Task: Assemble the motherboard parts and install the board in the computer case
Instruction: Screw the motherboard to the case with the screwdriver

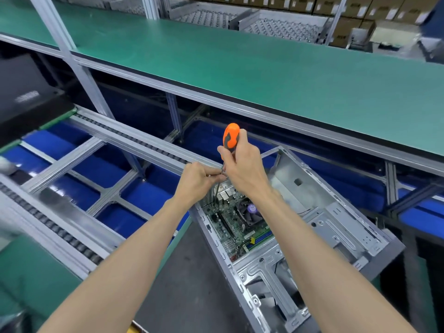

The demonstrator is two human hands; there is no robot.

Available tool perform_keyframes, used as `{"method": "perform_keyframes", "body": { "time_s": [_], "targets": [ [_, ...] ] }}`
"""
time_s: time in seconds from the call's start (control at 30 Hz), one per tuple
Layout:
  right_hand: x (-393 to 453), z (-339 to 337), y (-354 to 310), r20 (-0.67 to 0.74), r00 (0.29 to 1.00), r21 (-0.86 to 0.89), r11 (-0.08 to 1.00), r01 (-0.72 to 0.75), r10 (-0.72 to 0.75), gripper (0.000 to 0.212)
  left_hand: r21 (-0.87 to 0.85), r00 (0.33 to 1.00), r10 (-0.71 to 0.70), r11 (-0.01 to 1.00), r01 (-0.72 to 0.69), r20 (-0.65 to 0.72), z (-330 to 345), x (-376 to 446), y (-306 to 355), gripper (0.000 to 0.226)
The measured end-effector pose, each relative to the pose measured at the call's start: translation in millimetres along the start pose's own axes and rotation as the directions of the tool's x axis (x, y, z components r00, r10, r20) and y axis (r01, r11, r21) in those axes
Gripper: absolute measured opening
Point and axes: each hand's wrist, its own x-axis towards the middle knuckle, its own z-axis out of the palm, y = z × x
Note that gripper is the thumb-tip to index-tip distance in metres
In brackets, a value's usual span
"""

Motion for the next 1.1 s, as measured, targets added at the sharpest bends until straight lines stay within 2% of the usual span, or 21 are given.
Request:
{"method": "perform_keyframes", "body": {
  "time_s": [0.57,0.77,0.87,0.93,0.97,1.03,1.1],
  "targets": [
    [8,6,-4,0.039,0.998,-0.039,0.998,0.044,-0.042,0.023,-0.138,0.990,-0.097,0.987,0.083,-0.099,9,-5,-18,0.013],
    [15,-1,-11,0.039,0.989,-0.296,0.943,0.150,-0.145,0.046,-0.076,0.989,-0.069,0.995,0.059,-0.129,10,-6,-19,0.016],
    [19,-8,-20,0.055,0.973,-0.272,0.934,0.231,-0.225,0.060,-0.048,0.987,-0.059,0.997,0.052,-0.147,11,-4,-20,0.014],
    [23,-10,-23,0.091,0.965,-0.251,0.932,0.263,-0.247,0.048,-0.046,0.987,-0.065,0.997,0.058,-0.149,13,-4,-21,0.012],
    [25,-10,-26,0.100,0.966,-0.294,0.920,0.259,-0.240,0.042,-0.045,0.987,-0.069,0.997,0.062,-0.148,14,-5,-21,0.012],
    [27,-8,-31,0.076,0.973,-0.431,0.873,0.228,-0.217,0.040,-0.035,0.985,-0.076,0.997,0.072,-0.154,16,-6,-21,0.013],
    [27,-8,-35,0.053,0.972,-0.471,0.853,0.226,-0.229,0.040,-0.015,0.983,-0.074,0.997,0.072,-0.167,17,-7,-21,0.013]
  ]
}}
